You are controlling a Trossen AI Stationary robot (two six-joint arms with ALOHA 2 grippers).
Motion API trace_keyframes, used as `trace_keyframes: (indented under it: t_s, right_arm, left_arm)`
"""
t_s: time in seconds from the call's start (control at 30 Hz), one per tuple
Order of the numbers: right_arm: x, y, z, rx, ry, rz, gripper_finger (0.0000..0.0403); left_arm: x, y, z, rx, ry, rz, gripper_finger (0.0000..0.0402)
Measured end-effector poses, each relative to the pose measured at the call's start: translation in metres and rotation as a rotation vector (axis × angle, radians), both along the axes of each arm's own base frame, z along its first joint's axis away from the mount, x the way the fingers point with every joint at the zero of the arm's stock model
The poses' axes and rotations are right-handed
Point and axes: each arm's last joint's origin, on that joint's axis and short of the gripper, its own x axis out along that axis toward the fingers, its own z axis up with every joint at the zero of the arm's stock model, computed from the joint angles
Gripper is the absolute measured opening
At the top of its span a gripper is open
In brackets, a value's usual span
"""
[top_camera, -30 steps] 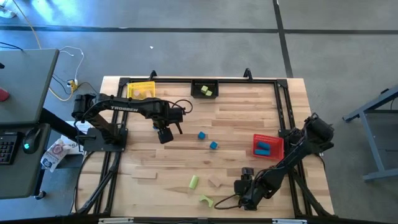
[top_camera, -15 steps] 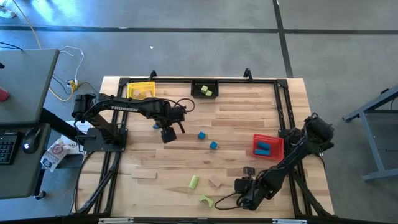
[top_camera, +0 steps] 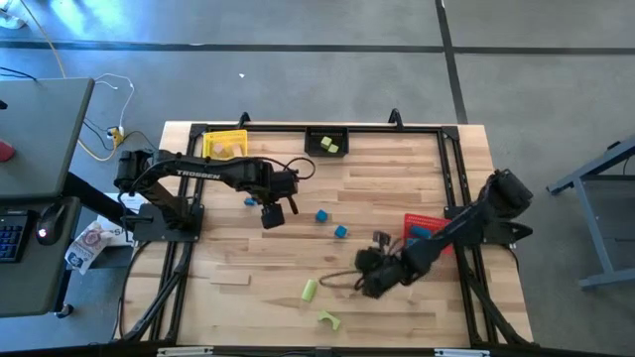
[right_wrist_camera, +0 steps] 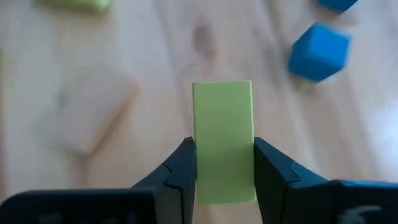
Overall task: Sort & place blocks by color
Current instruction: Put the green block into the black basket
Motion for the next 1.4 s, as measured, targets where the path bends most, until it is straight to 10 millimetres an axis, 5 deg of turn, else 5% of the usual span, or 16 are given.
trace_keyframes:
  t_s: [0.8, 1.4]
  right_arm:
    - [0.041, -0.178, 0.074, -0.28, -0.307, -0.234, 0.0096]
    - [0.028, -0.292, 0.099, -0.393, -0.516, -0.357, 0.0097]
  left_arm:
    - [0.021, -0.007, 0.005, 0.153, -0.152, -0.162, 0.0204]
    - [0.053, -0.002, 0.027, 0.304, -0.522, -0.267, 0.0204]
